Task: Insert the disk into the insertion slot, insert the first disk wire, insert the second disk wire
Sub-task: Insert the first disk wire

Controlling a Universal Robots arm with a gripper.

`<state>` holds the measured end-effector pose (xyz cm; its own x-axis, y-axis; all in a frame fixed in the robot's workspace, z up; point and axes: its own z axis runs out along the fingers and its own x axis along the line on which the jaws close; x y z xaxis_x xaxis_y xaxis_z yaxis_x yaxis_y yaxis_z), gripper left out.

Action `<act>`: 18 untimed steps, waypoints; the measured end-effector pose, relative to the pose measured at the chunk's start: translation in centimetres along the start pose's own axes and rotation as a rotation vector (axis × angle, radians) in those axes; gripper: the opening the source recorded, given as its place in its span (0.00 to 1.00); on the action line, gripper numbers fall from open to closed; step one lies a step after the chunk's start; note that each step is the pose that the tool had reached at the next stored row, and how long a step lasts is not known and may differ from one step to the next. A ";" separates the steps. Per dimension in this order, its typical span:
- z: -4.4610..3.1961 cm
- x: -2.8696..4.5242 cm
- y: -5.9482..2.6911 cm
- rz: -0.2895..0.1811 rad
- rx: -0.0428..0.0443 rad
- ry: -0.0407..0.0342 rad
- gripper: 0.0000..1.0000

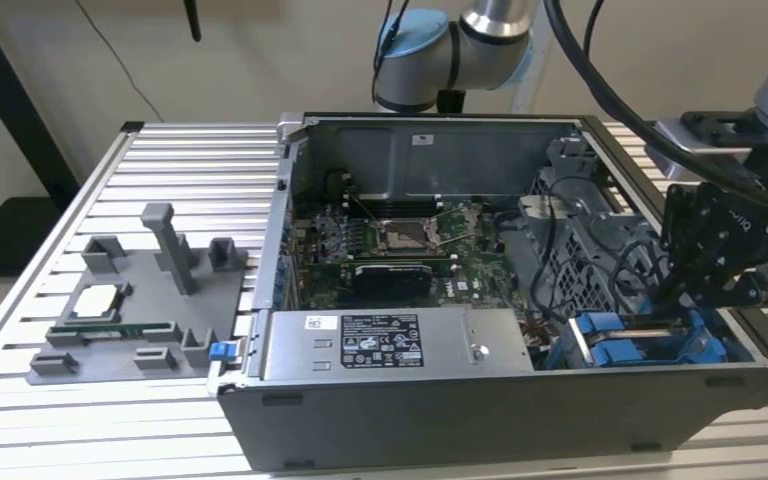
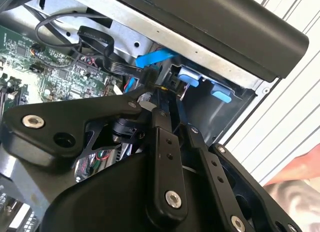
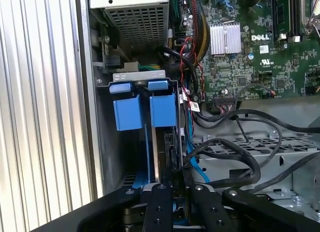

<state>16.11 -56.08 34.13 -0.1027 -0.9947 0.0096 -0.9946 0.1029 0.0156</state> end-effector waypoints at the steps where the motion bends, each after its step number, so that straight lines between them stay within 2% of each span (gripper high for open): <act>1: -0.07 0.01 0.00 0.000 0.0001 0.0007 0.00; 18: -0.03 0.01 0.05 -0.021 0.0007 0.0024 0.00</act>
<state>16.06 -56.08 34.16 -0.0818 -0.9966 0.0116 -0.9965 0.0820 0.0151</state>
